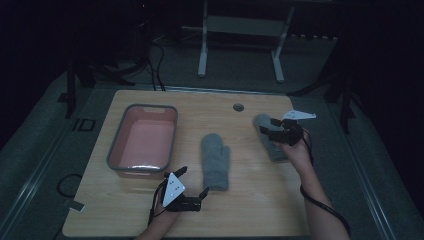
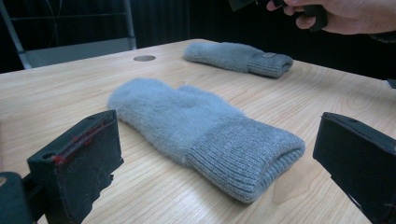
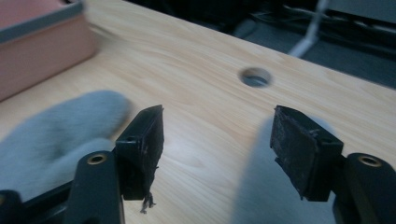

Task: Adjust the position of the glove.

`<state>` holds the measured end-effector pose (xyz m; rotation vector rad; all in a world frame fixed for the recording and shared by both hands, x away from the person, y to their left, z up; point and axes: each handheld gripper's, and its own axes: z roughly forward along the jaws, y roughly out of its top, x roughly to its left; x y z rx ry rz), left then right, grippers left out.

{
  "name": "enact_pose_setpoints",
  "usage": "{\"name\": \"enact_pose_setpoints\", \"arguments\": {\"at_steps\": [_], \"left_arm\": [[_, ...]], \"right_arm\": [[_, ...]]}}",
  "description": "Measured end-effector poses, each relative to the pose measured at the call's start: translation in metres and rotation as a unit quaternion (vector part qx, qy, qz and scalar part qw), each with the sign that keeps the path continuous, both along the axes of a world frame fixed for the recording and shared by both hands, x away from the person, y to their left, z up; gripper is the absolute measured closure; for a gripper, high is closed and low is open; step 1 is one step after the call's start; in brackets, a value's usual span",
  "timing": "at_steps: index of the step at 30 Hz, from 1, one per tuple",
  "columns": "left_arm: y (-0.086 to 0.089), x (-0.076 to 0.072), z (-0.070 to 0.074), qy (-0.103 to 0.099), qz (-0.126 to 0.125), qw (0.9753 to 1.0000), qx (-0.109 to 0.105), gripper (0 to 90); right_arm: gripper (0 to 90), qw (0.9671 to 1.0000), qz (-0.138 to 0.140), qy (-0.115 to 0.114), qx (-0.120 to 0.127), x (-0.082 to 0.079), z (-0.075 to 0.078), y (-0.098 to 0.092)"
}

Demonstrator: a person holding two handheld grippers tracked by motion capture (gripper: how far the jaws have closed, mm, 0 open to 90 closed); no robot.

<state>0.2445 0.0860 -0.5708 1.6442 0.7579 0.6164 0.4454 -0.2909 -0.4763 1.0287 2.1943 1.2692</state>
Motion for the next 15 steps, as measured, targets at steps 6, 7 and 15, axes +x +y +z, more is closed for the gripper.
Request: {"name": "enact_pose_setpoints", "arguments": {"at_steps": [6, 7, 15], "left_arm": [[0.0, 0.0, 0.0, 0.0, 0.0, 1.0, 0.0, 1.3], [0.0, 0.0, 0.0, 0.0, 0.0, 1.0, 0.0, 1.3], [0.0, 0.0, 0.0, 0.002, 0.0, 1.0, -0.002, 1.3]], "right_arm": [[35.2, 0.9955, -0.079, 0.05, -0.019, 0.015, -0.018, -0.019], [35.2, 0.9941, -0.09, 0.054, -0.026, 0.016, -0.022, -0.021], [35.3, 0.985, -0.138, 0.08, -0.065, 0.028, -0.056, -0.024]]}}
